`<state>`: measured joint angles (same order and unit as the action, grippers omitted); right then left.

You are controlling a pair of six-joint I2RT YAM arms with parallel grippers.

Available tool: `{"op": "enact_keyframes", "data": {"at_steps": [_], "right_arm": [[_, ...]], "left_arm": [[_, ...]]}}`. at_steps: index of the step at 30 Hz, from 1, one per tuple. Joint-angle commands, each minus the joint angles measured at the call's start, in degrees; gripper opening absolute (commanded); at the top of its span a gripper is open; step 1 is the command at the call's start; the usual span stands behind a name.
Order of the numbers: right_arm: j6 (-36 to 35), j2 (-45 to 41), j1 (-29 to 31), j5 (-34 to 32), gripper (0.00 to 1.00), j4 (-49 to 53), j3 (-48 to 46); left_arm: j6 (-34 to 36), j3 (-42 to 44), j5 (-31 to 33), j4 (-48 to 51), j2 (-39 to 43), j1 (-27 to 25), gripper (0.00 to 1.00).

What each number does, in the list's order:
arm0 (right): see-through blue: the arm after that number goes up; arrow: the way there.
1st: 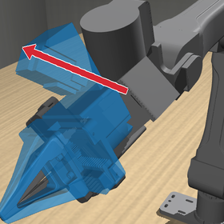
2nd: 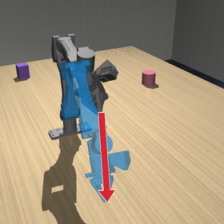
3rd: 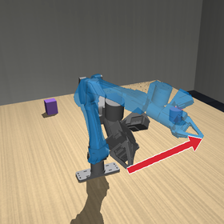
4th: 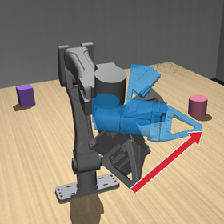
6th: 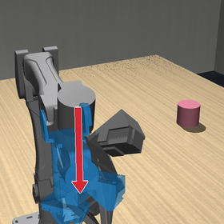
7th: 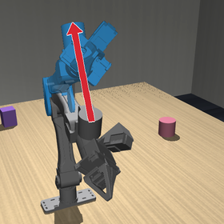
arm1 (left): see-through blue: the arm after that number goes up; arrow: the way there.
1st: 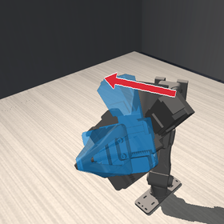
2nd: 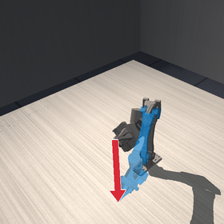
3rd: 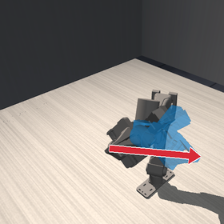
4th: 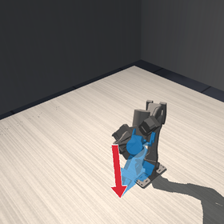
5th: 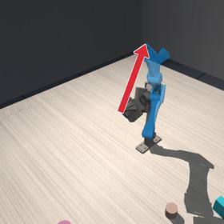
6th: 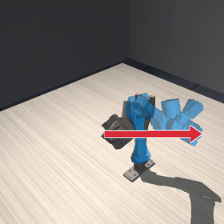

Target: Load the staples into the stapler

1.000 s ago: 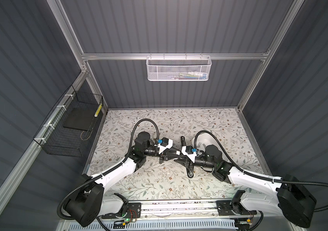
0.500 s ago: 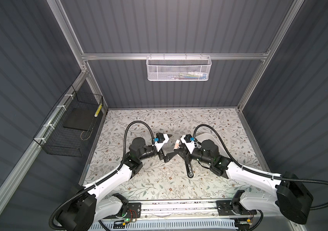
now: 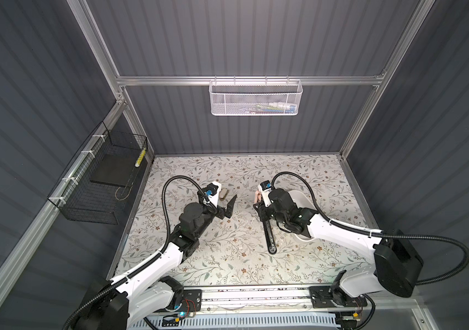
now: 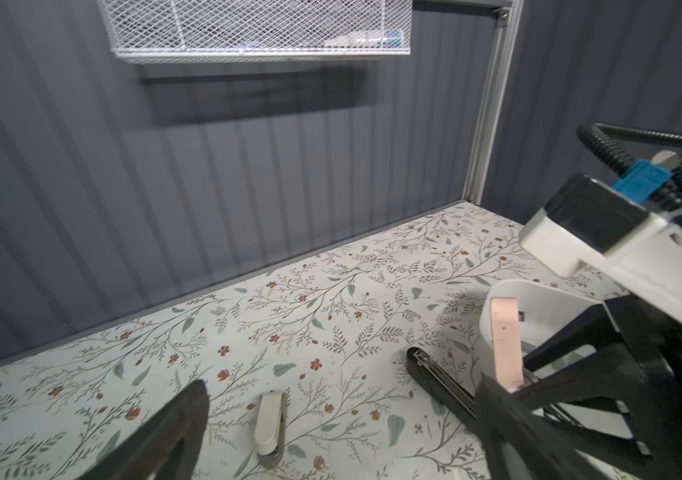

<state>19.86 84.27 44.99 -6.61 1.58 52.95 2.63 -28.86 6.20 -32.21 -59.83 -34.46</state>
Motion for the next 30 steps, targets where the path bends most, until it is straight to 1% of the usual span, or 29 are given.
{"op": "enact_keyframes", "data": {"at_steps": [1, 2, 4, 5, 7, 8, 10, 13, 15, 23, 27, 30], "right_arm": [[7.3, 1.9, 0.3, -1.6, 0.00, 7.4, 2.8], [9.8, 2.6, 0.4, -2.5, 0.00, 7.8, 3.2], [17.7, 5.0, 0.9, -5.8, 0.00, 12.9, 5.9], [19.9, 7.2, 1.1, -6.1, 0.00, 16.3, 8.5], [20.1, 11.5, 1.6, -4.6, 0.00, 22.4, 13.2], [20.6, 13.6, 1.9, -5.6, 0.00, 25.4, 15.6], [21.8, 16.1, 2.6, -7.9, 0.00, 27.1, 17.3], [22.2, 18.8, 2.7, -7.4, 0.00, 25.8, 17.5], [22.2, 21.0, 2.7, -6.7, 0.00, 26.9, 19.1], [17.5, 29.8, 2.7, -6.0, 0.00, 30.7, 26.5], [17.9, 30.9, 2.7, -4.4, 0.00, 29.8, 27.0], [18.1, 30.9, 2.7, -4.0, 0.00, 28.7, 26.2]], "left_arm": [[-0.8, -0.7, 4.1, 1.3, 0.4, 0.0, 1.00], [-0.9, -0.7, 4.3, 1.2, 0.1, 0.0, 1.00], [-1.1, -0.8, 4.5, 1.4, -0.5, 0.0, 1.00], [-1.1, -1.1, 4.6, 1.7, -0.7, 0.0, 1.00], [-1.0, -1.4, 4.6, 2.6, -0.6, 0.0, 1.00], [-0.8, -1.4, 4.7, 2.6, -0.4, 0.0, 1.00], [-0.7, -1.1, 5.2, 2.1, -0.4, 0.0, 1.00], [-1.0, -1.1, 5.4, 1.9, -1.1, 0.0, 1.00], [-1.3, -1.8, 5.3, 3.1, -1.3, 0.1, 1.00], [-1.3, -1.4, 5.2, 2.4, -0.9, 0.1, 1.00], [-1.4, -2.2, 4.5, 4.1, -0.3, 0.1, 1.00], [-1.2, -1.2, 4.9, 2.5, -0.1, 0.1, 1.00]]}}
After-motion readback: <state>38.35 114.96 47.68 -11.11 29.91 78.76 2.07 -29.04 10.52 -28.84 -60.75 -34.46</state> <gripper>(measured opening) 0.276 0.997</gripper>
